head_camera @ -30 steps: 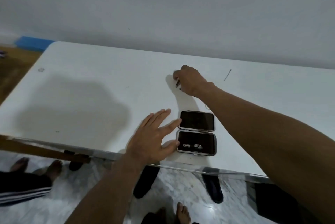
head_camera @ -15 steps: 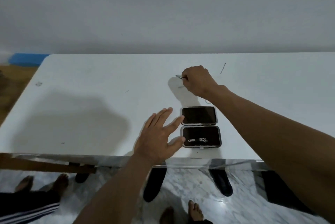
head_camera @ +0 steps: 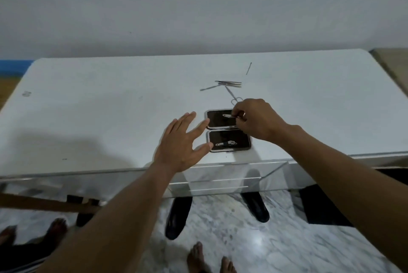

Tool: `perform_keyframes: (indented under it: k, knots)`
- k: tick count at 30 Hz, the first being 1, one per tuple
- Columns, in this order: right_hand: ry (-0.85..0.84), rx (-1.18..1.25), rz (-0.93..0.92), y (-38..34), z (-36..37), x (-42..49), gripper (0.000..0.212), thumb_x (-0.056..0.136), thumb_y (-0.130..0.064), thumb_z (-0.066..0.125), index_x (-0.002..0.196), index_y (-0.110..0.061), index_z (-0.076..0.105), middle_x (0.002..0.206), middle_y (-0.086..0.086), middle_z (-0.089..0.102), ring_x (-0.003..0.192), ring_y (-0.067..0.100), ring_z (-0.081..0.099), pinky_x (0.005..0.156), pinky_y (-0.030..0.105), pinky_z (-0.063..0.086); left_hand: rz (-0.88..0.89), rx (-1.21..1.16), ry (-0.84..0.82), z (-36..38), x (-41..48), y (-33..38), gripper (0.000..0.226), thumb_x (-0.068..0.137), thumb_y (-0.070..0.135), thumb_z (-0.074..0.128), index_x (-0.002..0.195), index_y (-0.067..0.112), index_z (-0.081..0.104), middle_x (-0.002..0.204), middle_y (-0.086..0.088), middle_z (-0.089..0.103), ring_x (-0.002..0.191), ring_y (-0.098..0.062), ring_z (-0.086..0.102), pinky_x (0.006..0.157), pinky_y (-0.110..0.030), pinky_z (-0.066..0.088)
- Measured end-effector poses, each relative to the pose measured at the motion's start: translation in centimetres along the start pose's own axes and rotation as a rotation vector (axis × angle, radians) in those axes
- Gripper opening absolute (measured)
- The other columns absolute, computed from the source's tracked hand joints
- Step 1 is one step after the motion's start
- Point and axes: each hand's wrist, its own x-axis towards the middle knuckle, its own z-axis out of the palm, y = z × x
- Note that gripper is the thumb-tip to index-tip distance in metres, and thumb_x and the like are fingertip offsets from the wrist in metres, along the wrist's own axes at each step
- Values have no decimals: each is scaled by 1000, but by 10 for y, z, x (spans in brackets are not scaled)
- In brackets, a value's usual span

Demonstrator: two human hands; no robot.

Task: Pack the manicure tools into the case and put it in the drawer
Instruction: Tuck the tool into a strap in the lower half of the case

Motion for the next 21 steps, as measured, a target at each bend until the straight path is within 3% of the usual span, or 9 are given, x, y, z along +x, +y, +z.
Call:
perform_keyframes:
  k: [7, 14, 21]
  knots:
    - [-14, -77, -56, 18, 15, -28, 22, 82, -10, 56, 99, -12, 71, 97, 12, 67, 87, 31, 61, 71, 31, 43, -7, -3, 11, 4, -1, 0, 66, 88, 68, 32, 147, 40, 32, 158, -3, 28, 147, -21, 21, 118, -39, 12]
    - [8, -88, -94, 18, 27, -24, 23, 81, -6, 53, 94, -8, 73, 99, 13, 65, 90, 33, 60, 72, 30, 40, -19, 2, 5, 3, 1, -2, 68, 87, 72, 26, 148, 41, 30, 160, 0, 24, 148, -18, 17, 118, -36, 8]
    - [32, -40, -155, 14, 34, -20, 16, 83, -8, 56, 87, -9, 72, 90, 11, 67, 83, 32, 62, 71, 35, 49, -15, -11, 22, 5, 1, -3, 66, 88, 70, 30, 147, 41, 33, 159, -2, 28, 147, -19, 20, 119, -40, 14]
